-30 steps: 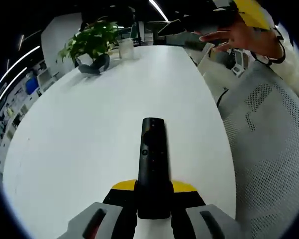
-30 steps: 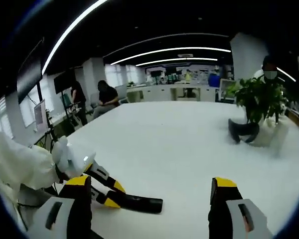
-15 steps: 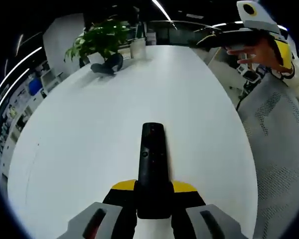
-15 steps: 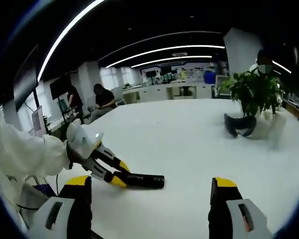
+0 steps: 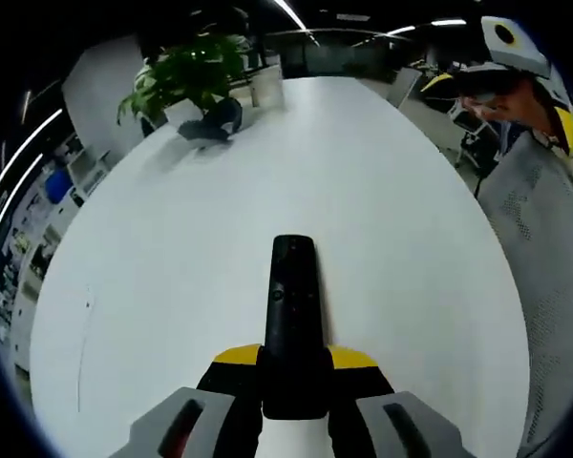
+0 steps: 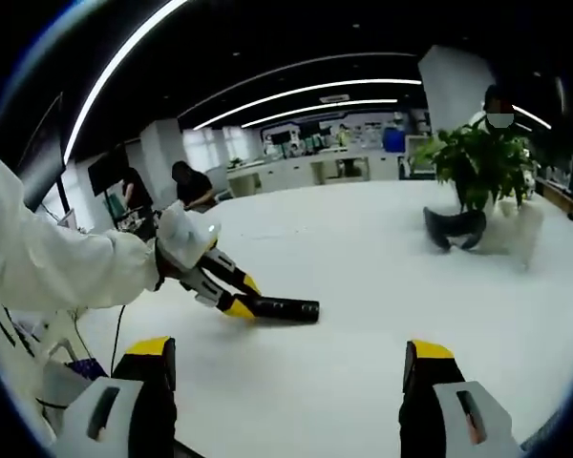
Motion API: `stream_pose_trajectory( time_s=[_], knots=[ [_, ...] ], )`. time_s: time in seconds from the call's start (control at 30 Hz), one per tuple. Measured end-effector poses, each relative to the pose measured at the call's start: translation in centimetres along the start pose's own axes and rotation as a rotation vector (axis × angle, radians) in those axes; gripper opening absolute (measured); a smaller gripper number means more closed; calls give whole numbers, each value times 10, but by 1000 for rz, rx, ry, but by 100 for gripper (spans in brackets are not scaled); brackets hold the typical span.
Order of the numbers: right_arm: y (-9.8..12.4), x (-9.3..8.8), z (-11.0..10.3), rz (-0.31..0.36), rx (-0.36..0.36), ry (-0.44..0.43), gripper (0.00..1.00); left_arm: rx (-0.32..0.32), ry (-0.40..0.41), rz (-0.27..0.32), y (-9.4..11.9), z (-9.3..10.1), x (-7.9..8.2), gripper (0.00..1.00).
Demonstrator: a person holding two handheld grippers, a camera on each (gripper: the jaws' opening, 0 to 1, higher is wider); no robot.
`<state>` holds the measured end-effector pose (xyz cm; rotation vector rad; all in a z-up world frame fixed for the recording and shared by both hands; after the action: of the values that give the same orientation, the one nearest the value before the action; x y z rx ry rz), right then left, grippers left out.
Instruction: Press the specified remote control buttons in sequence, fully releasing each button before pressing the next.
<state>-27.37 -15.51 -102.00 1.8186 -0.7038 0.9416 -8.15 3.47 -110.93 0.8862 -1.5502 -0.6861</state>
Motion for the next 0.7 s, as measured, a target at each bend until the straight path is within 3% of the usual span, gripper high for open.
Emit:
stream_pose_trajectory(
  time_s=[0.27, 0.33, 0.7],
  knots=[
    [-3, -2, -7, -3, 9, -1, 98, 5, -41, -29, -3, -32, -1, 22],
    [-5, -5, -7, -30, 9, 3, 97, 7, -43, -35, -4, -40, -2, 22],
    [-4, -3, -3, -5, 15, -24, 99, 14, -79, -83, -16, -77, -6, 22]
  ],
)
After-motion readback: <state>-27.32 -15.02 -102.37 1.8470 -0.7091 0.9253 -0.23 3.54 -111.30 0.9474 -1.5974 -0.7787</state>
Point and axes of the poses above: the point that each gripper's makers call its tool centre point, and the gripper's own axes: y roughly backward along the fingers, z roughly to its right, x roughly out of its top, the point moved 8 cm from there along y, roughly backward along the fingers, and after that the axes turned 4 degrees about -y, right-handed, at the moved point
